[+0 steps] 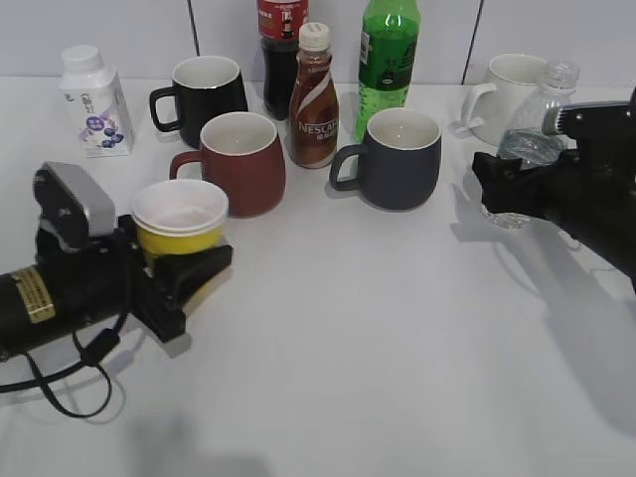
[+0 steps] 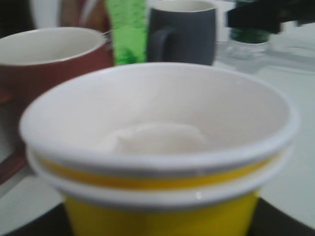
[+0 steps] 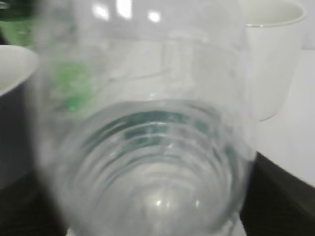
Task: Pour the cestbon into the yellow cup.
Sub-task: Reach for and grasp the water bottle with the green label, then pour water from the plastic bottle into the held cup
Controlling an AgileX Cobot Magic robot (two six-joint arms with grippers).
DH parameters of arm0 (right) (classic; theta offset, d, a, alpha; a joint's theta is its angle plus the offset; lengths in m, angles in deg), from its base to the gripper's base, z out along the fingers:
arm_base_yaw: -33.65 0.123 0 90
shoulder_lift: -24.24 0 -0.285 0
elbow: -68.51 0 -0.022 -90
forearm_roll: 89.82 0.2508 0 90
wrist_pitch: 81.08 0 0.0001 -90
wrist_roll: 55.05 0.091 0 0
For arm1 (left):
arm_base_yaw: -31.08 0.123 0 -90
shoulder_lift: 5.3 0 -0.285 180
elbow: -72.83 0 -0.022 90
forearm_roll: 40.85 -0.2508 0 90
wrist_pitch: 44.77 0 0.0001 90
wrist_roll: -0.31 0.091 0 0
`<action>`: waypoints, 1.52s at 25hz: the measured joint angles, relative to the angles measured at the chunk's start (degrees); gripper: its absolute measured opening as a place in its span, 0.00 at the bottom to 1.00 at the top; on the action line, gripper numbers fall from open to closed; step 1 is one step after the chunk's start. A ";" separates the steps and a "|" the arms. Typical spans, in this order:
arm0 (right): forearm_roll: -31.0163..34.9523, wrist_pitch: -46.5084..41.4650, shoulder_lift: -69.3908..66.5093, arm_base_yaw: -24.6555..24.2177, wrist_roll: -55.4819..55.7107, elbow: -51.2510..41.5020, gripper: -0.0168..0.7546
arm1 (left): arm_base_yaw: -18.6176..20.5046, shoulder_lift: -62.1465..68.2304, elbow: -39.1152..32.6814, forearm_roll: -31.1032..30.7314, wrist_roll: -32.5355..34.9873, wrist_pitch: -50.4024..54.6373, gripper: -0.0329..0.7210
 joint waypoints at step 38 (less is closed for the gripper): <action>-43.43 -14.54 19.04 0.05 -7.58 12.20 0.62 | -17.95 3.67 20.03 -4.99 -13.82 6.84 0.55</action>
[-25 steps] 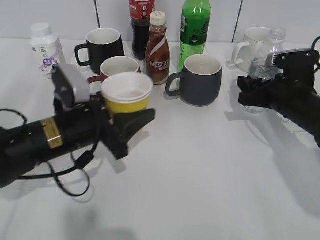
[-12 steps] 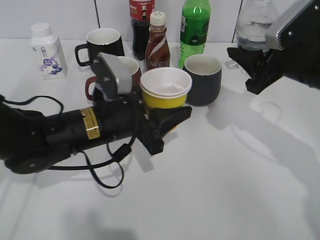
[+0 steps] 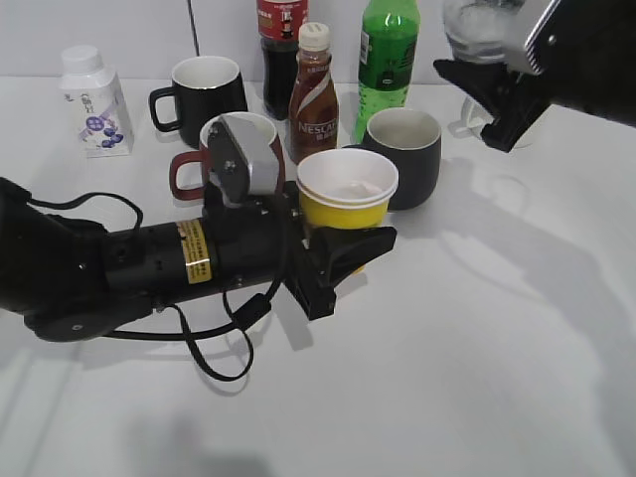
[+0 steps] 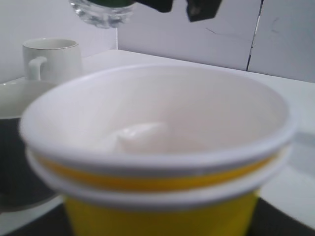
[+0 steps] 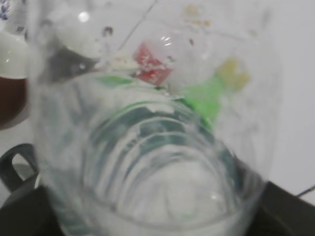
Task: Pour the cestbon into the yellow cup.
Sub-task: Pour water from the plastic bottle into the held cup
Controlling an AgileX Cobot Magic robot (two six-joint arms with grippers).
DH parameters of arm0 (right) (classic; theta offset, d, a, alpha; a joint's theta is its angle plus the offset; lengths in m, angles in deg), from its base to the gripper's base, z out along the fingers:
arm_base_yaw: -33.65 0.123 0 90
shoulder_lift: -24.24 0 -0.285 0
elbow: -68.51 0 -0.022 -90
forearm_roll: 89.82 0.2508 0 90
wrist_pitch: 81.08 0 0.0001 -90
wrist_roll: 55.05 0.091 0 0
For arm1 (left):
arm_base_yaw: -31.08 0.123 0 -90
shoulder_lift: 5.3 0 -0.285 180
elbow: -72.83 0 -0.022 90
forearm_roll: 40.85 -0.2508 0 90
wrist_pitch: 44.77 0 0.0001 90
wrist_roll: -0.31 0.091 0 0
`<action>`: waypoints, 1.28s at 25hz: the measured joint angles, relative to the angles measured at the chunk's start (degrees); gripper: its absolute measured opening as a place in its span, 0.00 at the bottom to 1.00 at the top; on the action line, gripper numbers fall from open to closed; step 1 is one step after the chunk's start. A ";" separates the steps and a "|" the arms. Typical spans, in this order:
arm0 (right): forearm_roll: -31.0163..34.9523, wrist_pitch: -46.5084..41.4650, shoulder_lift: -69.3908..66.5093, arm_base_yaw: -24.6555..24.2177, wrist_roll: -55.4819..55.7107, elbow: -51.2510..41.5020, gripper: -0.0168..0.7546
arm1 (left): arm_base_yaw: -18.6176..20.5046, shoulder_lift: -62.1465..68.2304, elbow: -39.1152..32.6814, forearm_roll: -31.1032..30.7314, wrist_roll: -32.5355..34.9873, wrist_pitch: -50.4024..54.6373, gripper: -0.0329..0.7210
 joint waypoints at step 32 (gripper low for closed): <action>-20.59 -0.27 -2.29 0.00 -20.82 2.97 0.62 | -0.07 0.07 4.84 -8.99 -0.50 5.69 0.55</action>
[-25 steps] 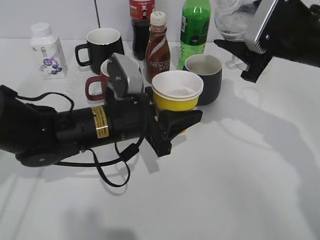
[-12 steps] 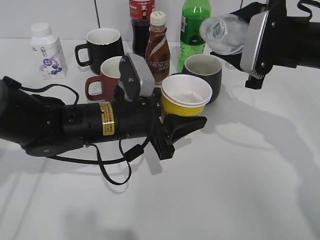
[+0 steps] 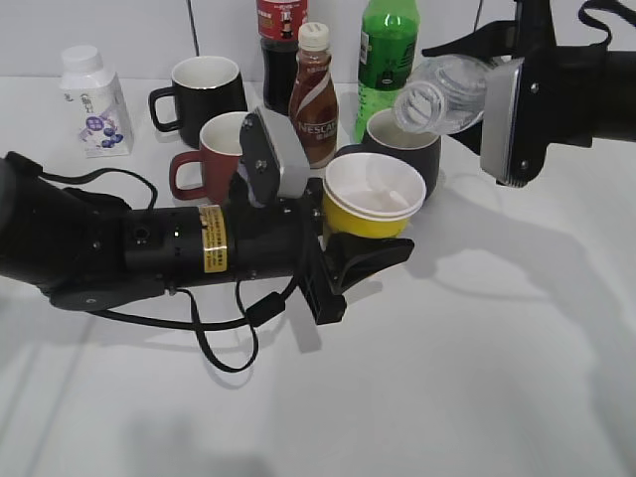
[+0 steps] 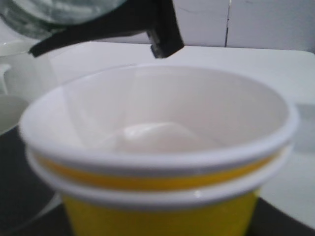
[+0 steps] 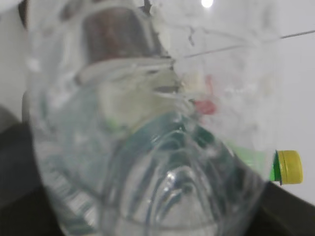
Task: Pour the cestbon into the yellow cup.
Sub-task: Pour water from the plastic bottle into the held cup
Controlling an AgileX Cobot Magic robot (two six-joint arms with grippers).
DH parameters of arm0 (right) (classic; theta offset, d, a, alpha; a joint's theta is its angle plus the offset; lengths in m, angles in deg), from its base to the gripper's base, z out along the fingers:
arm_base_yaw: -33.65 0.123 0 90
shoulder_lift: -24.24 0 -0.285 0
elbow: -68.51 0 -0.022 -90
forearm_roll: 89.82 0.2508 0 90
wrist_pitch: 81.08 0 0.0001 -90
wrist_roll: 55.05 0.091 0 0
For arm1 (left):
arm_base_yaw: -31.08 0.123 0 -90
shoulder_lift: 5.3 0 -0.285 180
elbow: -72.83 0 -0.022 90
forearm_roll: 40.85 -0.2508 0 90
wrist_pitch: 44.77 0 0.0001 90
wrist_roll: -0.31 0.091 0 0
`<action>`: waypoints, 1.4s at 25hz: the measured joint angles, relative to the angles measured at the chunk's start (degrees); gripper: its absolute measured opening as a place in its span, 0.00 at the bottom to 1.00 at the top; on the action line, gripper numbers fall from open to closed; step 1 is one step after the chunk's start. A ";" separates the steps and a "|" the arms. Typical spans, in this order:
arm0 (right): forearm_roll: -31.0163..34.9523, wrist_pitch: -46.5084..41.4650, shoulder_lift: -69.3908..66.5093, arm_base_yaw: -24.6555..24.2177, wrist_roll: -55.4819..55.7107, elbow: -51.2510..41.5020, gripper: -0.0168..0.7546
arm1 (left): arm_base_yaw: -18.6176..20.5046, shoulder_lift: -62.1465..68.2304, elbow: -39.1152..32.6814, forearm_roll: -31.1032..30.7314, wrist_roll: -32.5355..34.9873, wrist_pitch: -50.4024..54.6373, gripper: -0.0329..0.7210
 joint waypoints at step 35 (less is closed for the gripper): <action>0.73 0.36 0.00 0.00 -9.32 0.00 0.62 | -2.07 0.00 0.83 -1.77 -0.26 -3.48 0.55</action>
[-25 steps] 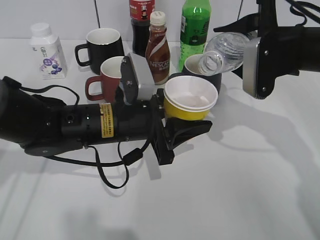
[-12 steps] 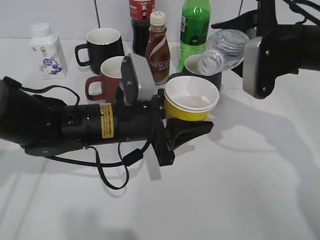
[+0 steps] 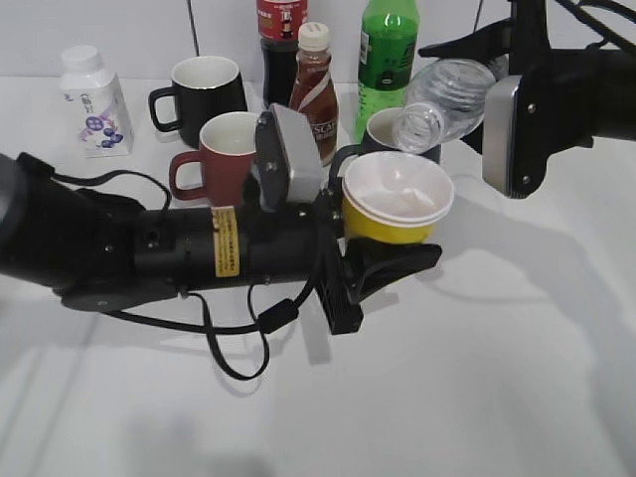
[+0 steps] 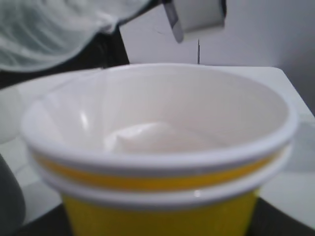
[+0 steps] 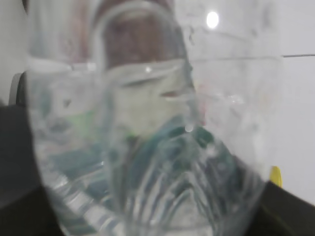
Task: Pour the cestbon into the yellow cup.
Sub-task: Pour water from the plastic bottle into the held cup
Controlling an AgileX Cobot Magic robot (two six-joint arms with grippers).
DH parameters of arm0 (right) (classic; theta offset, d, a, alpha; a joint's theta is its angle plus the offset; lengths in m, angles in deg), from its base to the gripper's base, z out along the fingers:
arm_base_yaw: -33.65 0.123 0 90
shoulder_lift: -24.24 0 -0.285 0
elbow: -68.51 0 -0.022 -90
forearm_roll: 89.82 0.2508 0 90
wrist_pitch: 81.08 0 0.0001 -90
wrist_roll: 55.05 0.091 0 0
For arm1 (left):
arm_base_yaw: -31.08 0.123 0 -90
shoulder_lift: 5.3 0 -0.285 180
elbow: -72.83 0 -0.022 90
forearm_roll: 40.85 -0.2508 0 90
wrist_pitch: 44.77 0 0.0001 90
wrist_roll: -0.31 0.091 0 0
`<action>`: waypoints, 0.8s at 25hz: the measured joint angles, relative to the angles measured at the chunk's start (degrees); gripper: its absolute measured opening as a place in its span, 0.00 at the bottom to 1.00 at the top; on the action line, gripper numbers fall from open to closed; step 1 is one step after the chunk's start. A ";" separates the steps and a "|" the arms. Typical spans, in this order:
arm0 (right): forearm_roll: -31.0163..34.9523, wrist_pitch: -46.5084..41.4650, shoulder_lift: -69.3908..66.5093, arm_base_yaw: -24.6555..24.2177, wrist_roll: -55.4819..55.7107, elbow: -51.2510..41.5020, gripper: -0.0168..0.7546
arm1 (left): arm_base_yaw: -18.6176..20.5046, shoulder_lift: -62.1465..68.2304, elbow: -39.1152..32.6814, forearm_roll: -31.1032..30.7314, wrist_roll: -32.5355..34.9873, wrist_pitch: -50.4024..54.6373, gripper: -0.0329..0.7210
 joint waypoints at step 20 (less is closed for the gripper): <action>-0.04 0.06 0.00 0.00 -4.99 0.00 0.62 | -0.06 0.00 0.94 -2.56 -0.42 2.55 0.55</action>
